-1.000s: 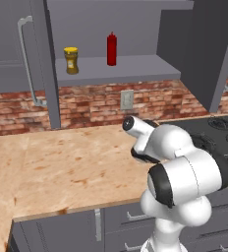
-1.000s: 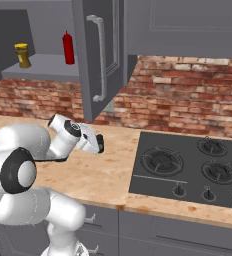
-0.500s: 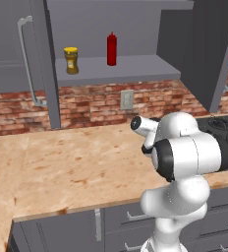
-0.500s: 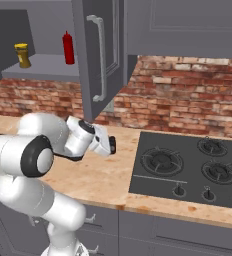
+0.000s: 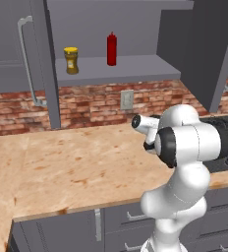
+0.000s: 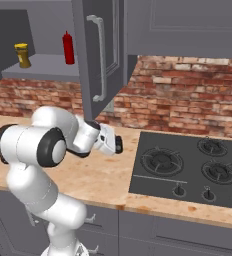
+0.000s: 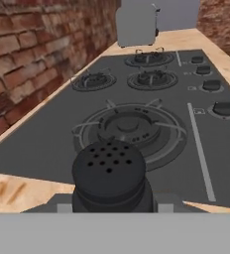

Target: Collect the turmeric, ketchup, and shaker from the cabinet and place them next to the stove.

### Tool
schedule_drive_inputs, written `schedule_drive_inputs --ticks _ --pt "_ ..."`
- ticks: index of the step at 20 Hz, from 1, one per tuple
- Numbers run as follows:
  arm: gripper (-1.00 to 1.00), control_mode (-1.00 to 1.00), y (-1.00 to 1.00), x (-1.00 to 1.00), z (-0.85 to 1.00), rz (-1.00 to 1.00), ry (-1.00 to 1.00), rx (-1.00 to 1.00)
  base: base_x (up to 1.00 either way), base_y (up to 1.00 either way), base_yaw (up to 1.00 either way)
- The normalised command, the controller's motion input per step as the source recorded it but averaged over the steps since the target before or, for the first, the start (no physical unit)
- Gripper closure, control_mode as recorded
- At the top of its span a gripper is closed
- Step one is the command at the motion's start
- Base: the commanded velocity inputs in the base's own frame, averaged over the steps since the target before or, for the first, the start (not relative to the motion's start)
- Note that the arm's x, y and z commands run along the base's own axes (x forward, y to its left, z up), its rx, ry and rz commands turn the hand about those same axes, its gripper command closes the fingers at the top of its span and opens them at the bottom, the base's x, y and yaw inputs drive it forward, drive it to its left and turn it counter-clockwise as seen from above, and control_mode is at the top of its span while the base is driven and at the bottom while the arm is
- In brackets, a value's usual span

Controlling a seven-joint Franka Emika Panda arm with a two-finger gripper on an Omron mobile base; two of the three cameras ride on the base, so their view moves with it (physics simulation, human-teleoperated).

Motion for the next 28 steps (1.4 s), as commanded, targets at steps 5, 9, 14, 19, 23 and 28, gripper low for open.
schedule_drive_inputs --ticks 5,9,14,19,23,28 --pt "1.00 -1.00 -0.20 0.13 -0.18 -0.08 0.00 -0.03 0.00 0.00 0.00" --pt "1.00 -1.00 -0.04 0.08 -0.35 -0.03 0.00 -0.03 0.00 0.00 0.00" --pt "1.00 -1.00 0.00 0.00 -0.39 0.00 0.00 0.00 0.00 0.00 0.00" --pt "1.00 -1.00 0.00 0.00 -0.29 0.00 0.00 0.00 0.00 0.00 0.00" --pt "1.00 -1.00 0.00 0.00 -0.35 0.00 -0.02 0.00 0.00 0.00 0.00" --pt "1.00 -1.00 0.00 0.00 -0.38 0.00 -0.03 0.00 0.00 0.00 0.00"
